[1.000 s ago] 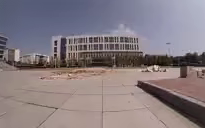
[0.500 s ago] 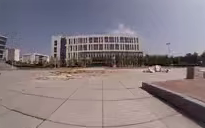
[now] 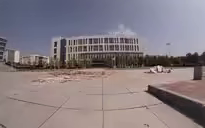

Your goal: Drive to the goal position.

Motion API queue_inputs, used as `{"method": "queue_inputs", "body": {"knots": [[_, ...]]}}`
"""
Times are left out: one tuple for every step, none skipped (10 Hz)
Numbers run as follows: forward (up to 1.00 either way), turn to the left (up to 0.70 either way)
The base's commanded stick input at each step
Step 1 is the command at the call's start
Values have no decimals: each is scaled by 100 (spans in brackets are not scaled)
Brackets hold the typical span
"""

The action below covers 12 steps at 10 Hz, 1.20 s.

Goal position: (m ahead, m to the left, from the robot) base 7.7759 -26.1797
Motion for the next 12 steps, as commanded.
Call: {"method": "queue_inputs", "body": {"knots": [[70,0],[70,0],[70,0],[70,0],[70,0],[70,-27],[70,-31],[70,-33],[70,-25],[70,-17],[70,-4],[70,0]]}}
